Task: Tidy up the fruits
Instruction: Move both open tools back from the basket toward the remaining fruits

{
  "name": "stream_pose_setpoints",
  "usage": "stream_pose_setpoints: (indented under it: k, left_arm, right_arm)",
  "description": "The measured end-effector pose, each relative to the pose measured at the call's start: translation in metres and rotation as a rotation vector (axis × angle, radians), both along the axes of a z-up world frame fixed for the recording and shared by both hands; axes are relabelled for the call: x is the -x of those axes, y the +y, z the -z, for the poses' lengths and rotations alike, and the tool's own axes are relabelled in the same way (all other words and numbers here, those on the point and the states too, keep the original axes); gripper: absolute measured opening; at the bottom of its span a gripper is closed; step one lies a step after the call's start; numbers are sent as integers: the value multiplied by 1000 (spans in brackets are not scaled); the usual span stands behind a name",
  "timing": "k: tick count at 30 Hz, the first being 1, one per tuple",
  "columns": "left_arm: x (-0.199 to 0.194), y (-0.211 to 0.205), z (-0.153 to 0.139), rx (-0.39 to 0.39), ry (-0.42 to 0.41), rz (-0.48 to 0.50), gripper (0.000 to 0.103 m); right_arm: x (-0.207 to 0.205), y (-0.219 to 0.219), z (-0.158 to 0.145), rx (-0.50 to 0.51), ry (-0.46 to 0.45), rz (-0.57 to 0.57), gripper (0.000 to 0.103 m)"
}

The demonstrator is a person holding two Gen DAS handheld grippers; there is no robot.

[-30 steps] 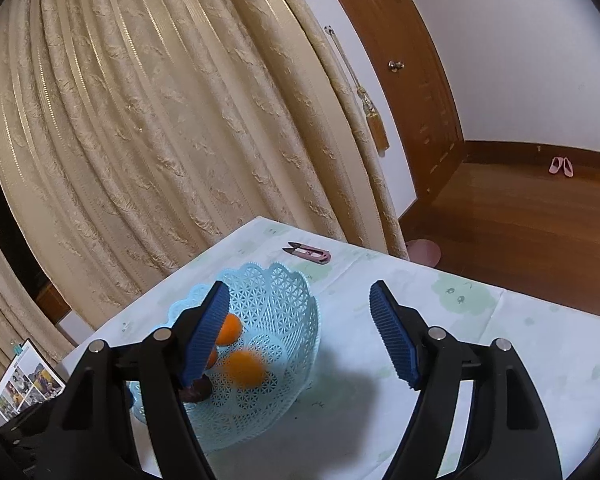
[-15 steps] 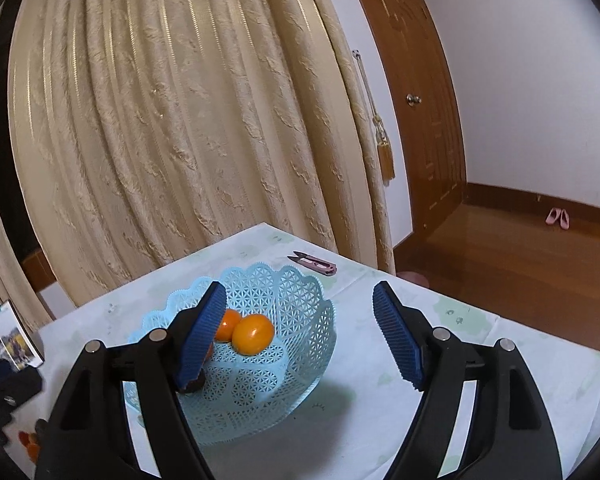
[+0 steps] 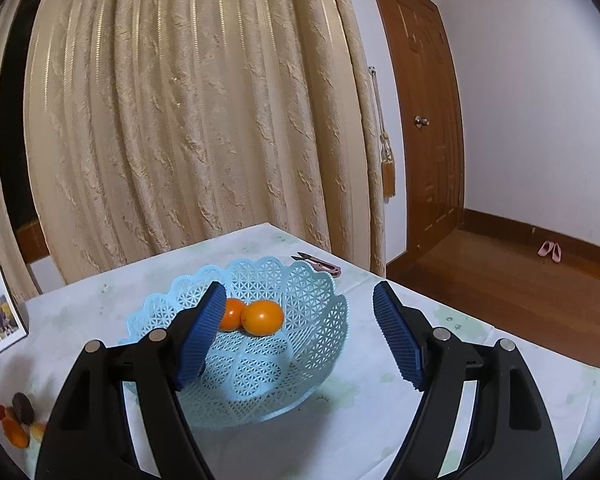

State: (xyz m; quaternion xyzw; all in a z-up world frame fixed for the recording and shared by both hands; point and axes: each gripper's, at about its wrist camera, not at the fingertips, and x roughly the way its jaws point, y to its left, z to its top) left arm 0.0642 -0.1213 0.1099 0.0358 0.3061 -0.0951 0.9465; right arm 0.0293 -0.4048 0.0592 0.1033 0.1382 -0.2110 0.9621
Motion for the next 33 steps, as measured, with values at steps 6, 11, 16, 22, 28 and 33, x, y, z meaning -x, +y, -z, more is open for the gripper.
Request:
stream_pose_setpoints:
  k: [6,11,16,22,28,33]
  left_arm:
    - [2,33,12,2,20,-57,86]
    - [3,60,24,-3,52,-112,86]
    - [2,83,34,-1,78,-161,86]
    - [1,106,45,-5,104,-204,86]
    - [3,123,58,-14,137,-244,86]
    - [4,141,67,-13,158,-283,86]
  right_arm:
    - [2,15,2,27,8,-21,77]
    - [1,21,5,-4,35,-52,77]
    - [3,29,8,-69,53,-95,77]
    - [5,59,7,-71,67,-192,79]
    - [0,96,10,-25,111,-330,84]
    - [-2,108,14,-36,140,-389,84]
